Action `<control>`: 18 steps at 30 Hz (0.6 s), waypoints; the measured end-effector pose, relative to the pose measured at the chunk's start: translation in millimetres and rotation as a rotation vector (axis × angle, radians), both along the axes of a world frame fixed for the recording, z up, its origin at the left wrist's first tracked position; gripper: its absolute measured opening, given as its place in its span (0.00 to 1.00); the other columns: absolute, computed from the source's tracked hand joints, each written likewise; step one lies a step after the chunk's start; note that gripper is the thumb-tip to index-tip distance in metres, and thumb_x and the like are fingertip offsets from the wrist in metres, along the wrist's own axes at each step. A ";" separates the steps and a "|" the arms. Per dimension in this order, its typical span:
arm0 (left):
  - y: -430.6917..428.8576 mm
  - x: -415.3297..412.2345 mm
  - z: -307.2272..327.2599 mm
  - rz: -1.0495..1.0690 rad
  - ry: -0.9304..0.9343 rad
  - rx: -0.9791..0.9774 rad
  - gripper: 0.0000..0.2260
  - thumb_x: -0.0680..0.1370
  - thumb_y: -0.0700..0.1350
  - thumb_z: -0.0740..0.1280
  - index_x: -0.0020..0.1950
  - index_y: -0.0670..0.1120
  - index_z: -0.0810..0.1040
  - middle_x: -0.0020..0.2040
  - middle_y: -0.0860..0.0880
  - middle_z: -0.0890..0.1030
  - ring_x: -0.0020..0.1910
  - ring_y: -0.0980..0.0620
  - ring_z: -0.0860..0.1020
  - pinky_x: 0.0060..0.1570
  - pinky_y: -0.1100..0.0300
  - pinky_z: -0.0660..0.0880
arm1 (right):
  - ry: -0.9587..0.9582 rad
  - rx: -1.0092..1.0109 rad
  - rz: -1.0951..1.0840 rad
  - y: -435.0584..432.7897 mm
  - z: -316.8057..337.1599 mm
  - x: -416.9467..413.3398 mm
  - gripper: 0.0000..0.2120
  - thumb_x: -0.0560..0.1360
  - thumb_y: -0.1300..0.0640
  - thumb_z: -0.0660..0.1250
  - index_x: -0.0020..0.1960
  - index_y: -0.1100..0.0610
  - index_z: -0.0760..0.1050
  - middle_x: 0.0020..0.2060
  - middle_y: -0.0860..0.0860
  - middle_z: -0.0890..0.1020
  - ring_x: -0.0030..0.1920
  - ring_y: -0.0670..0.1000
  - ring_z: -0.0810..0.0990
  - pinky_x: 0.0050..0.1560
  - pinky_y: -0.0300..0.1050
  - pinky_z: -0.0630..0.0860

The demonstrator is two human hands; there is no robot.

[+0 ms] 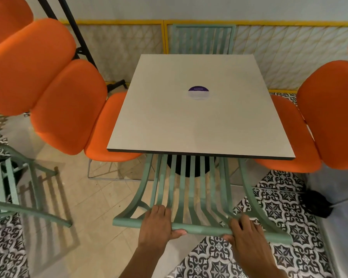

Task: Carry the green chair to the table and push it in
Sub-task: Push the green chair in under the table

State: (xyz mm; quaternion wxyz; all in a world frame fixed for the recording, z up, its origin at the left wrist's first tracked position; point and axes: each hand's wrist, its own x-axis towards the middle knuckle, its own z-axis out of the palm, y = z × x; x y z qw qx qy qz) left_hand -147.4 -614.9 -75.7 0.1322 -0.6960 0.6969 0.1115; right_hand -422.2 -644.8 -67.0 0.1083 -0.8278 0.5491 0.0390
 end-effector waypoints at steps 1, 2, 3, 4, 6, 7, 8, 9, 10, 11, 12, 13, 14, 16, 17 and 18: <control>1.7 -1.0 1.1 -0.001 0.000 0.011 0.46 0.64 0.77 0.37 0.63 0.45 0.69 0.59 0.46 0.73 0.59 0.45 0.69 0.59 0.50 0.67 | -0.022 -0.030 -0.015 1.6 2.7 0.7 0.22 0.79 0.38 0.48 0.45 0.50 0.74 0.42 0.47 0.72 0.36 0.45 0.72 0.44 0.46 0.76; 2.1 -1.9 1.4 0.003 -0.006 0.021 0.47 0.64 0.77 0.37 0.63 0.45 0.69 0.60 0.46 0.73 0.59 0.44 0.69 0.60 0.50 0.67 | -0.020 -0.047 -0.034 3.2 6.0 1.4 0.23 0.78 0.38 0.49 0.42 0.51 0.75 0.39 0.47 0.73 0.34 0.45 0.73 0.40 0.46 0.77; 1.4 -2.7 1.4 0.001 -0.012 0.029 0.47 0.63 0.77 0.37 0.63 0.45 0.69 0.60 0.46 0.73 0.60 0.44 0.69 0.60 0.50 0.67 | -0.022 -0.070 -0.042 3.5 8.1 0.9 0.24 0.77 0.37 0.48 0.40 0.51 0.76 0.38 0.48 0.74 0.33 0.46 0.74 0.37 0.47 0.77; -0.9 -3.4 3.5 0.007 -0.014 0.050 0.47 0.63 0.77 0.38 0.63 0.45 0.69 0.60 0.46 0.73 0.60 0.44 0.69 0.60 0.50 0.67 | -0.025 -0.074 -0.041 0.9 11.5 1.4 0.27 0.77 0.36 0.46 0.40 0.52 0.76 0.38 0.49 0.74 0.33 0.47 0.76 0.37 0.48 0.78; -4.9 -5.7 8.3 0.025 0.010 0.030 0.46 0.63 0.77 0.40 0.62 0.45 0.70 0.58 0.46 0.74 0.59 0.44 0.70 0.58 0.50 0.68 | 0.054 -0.021 -0.021 -4.5 13.3 3.2 0.35 0.75 0.33 0.36 0.47 0.51 0.76 0.45 0.50 0.75 0.42 0.48 0.79 0.47 0.52 0.79; -7.0 -6.4 12.0 0.025 0.037 -0.002 0.44 0.64 0.77 0.42 0.59 0.45 0.73 0.55 0.46 0.76 0.56 0.45 0.72 0.55 0.50 0.71 | 0.088 0.038 -0.007 -7.2 13.7 4.0 0.39 0.72 0.31 0.31 0.52 0.50 0.75 0.50 0.50 0.74 0.49 0.48 0.78 0.54 0.52 0.77; -7.7 -6.2 18.6 -0.001 0.052 0.016 0.42 0.65 0.77 0.45 0.53 0.45 0.77 0.48 0.46 0.78 0.50 0.46 0.76 0.49 0.52 0.75 | 0.108 0.070 -0.005 -9.1 13.9 3.6 0.42 0.70 0.30 0.29 0.55 0.50 0.74 0.53 0.49 0.74 0.52 0.48 0.77 0.57 0.52 0.75; -7.1 -5.0 24.6 -0.045 0.058 0.016 0.38 0.65 0.76 0.48 0.45 0.46 0.80 0.41 0.48 0.79 0.41 0.48 0.78 0.39 0.54 0.78 | 0.117 0.074 -0.008 -10.8 15.6 3.5 0.44 0.69 0.29 0.27 0.55 0.49 0.74 0.54 0.49 0.74 0.53 0.48 0.78 0.58 0.52 0.76; -5.5 -3.4 26.4 -0.082 0.075 -0.019 0.35 0.65 0.76 0.50 0.39 0.48 0.81 0.35 0.50 0.78 0.35 0.50 0.78 0.32 0.57 0.77 | 0.132 0.116 -0.012 -10.9 17.1 3.6 0.45 0.69 0.29 0.26 0.55 0.49 0.75 0.54 0.49 0.75 0.53 0.48 0.79 0.58 0.52 0.77; -5.0 -2.0 27.6 -0.102 0.078 -0.058 0.32 0.66 0.75 0.52 0.36 0.49 0.80 0.32 0.51 0.77 0.32 0.52 0.77 0.29 0.60 0.76 | 0.145 0.141 -0.016 -12.2 19.2 4.2 0.43 0.71 0.30 0.27 0.52 0.49 0.77 0.52 0.49 0.77 0.50 0.48 0.80 0.55 0.53 0.79; -4.1 0.5 30.2 -0.107 0.101 -0.066 0.30 0.68 0.75 0.53 0.36 0.51 0.79 0.32 0.52 0.76 0.32 0.54 0.76 0.29 0.62 0.75 | 0.119 0.167 -0.031 -11.5 20.9 4.1 0.39 0.74 0.31 0.32 0.47 0.49 0.78 0.47 0.49 0.79 0.45 0.48 0.82 0.49 0.54 0.81; -2.4 2.5 29.4 -0.131 0.145 -0.070 0.28 0.70 0.73 0.53 0.39 0.51 0.78 0.35 0.53 0.76 0.34 0.53 0.76 0.32 0.61 0.74 | 0.081 0.153 -0.054 -8.9 19.8 5.0 0.35 0.75 0.30 0.38 0.44 0.48 0.78 0.45 0.49 0.80 0.43 0.49 0.82 0.46 0.54 0.82; -2.4 5.9 31.8 -0.125 0.208 -0.061 0.28 0.73 0.72 0.51 0.43 0.50 0.77 0.40 0.52 0.77 0.39 0.51 0.76 0.37 0.59 0.73 | 0.054 0.176 -0.080 -9.7 18.8 3.7 0.31 0.74 0.30 0.41 0.48 0.46 0.76 0.48 0.47 0.78 0.47 0.48 0.81 0.51 0.55 0.80; -8.3 11.0 39.0 -0.057 0.275 -0.089 0.26 0.76 0.69 0.47 0.53 0.50 0.72 0.50 0.50 0.75 0.48 0.49 0.72 0.47 0.55 0.69 | -0.018 0.207 -0.112 -16.4 22.6 2.8 0.28 0.72 0.29 0.39 0.58 0.41 0.68 0.57 0.42 0.71 0.57 0.44 0.72 0.65 0.51 0.69; -13.9 14.7 44.5 -0.044 0.279 -0.135 0.24 0.76 0.68 0.47 0.56 0.52 0.70 0.52 0.51 0.74 0.50 0.50 0.71 0.50 0.55 0.68 | -0.080 0.157 -0.125 -22.6 28.3 3.5 0.26 0.72 0.29 0.39 0.60 0.39 0.64 0.57 0.41 0.69 0.59 0.43 0.70 0.66 0.49 0.66; -21.9 17.5 56.2 -0.005 0.308 -0.158 0.23 0.76 0.67 0.48 0.58 0.53 0.68 0.54 0.52 0.73 0.50 0.52 0.70 0.51 0.56 0.69 | -0.105 0.128 -0.118 -33.9 39.1 6.1 0.25 0.73 0.29 0.40 0.61 0.39 0.63 0.58 0.40 0.68 0.59 0.42 0.69 0.66 0.49 0.65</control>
